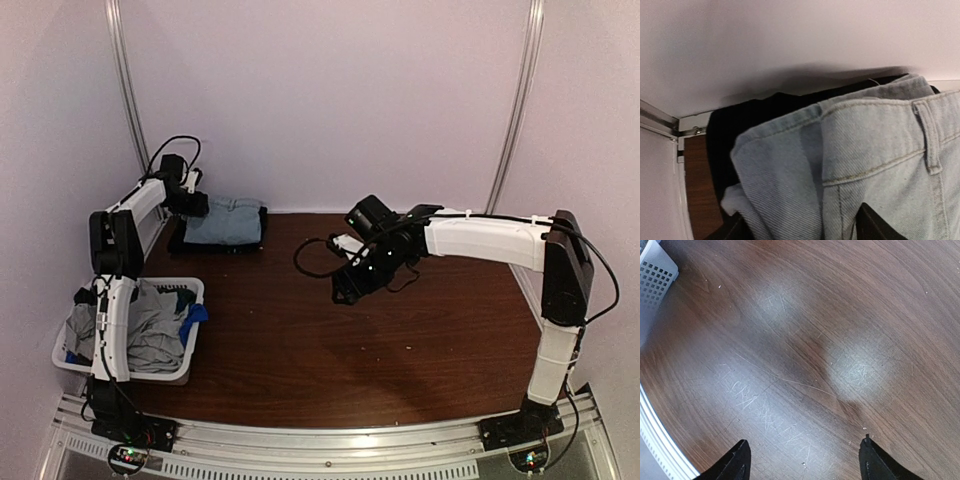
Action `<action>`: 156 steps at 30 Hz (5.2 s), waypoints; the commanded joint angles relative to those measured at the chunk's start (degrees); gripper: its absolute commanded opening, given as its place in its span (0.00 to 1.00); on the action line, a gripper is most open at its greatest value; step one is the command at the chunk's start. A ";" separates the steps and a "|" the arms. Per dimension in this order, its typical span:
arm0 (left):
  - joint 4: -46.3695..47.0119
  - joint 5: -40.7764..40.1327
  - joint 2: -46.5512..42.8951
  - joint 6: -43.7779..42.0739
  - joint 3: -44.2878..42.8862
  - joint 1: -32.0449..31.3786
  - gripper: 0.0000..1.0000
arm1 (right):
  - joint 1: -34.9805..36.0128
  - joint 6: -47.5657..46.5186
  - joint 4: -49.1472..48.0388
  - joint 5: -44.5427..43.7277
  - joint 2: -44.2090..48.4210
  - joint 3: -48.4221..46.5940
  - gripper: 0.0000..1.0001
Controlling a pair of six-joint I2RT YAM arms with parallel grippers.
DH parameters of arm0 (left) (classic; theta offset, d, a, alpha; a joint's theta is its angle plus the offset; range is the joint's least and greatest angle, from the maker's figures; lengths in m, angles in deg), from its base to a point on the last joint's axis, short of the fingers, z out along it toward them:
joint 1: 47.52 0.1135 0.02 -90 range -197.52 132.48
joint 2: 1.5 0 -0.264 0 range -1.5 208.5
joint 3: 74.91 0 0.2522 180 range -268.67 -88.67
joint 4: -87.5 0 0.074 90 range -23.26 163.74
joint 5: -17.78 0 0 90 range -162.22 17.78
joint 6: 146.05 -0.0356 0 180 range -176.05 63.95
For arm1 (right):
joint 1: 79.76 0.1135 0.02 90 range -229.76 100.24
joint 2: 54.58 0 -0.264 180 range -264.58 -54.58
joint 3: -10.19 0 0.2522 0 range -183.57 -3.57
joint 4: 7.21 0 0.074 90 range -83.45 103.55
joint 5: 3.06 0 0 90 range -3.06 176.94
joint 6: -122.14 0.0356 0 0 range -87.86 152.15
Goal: Fold and stack the mixed laundry pile
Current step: Place the square-folded skirt at the corner of the board, then adjust the square-folded skirt at the corner of the board.
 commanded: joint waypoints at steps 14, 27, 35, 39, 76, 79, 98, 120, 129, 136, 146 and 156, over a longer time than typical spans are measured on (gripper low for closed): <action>-7.37 -26.38 -10.64 4.87 2.23 3.02 0.98 | -8.52 0.93 -2.86 -4.16 11.18 7.49 0.94; 12.76 17.42 -12.37 28.97 14.28 4.29 0.98 | -10.92 2.83 -4.87 -1.04 16.82 12.83 0.95; 12.52 16.15 -3.93 35.39 7.73 5.01 0.98 | -10.94 4.19 -5.42 -0.10 14.04 11.71 0.96; 9.60 10.93 -2.52 37.43 6.15 5.29 0.98 | -10.89 4.44 -5.24 -0.06 12.15 10.00 0.96; 23.21 7.50 -1.91 30.88 5.31 11.41 0.87 | -10.93 4.79 -2.10 0.36 8.53 5.63 0.99; 17.05 2.79 -2.88 26.43 1.97 11.46 0.97 | -10.93 4.93 -2.50 0.50 8.73 6.05 0.99; 11.03 19.79 -2.33 14.90 5.32 3.50 0.73 | -10.90 5.58 -4.67 3.20 7.65 6.50 1.00; 21.63 23.55 -1.78 24.20 5.99 6.20 0.03 | -10.89 5.34 -3.93 2.94 7.97 6.88 1.00; 17.62 19.87 2.89 22.57 0.50 7.19 0.05 | -10.90 6.05 -4.68 3.15 8.79 8.40 1.00; 14.55 16.77 5.54 18.54 0.33 6.57 0.31 | -10.89 5.11 -3.90 3.37 8.38 7.95 1.00; 8.58 9.63 -3.67 13.57 3.34 6.06 0.92 | -10.88 3.98 -3.95 3.89 7.88 7.27 1.00; 4.64 13.49 -19.22 18.95 11.69 7.23 0.98 | -16.08 1.66 -4.32 0.04 11.04 5.23 1.00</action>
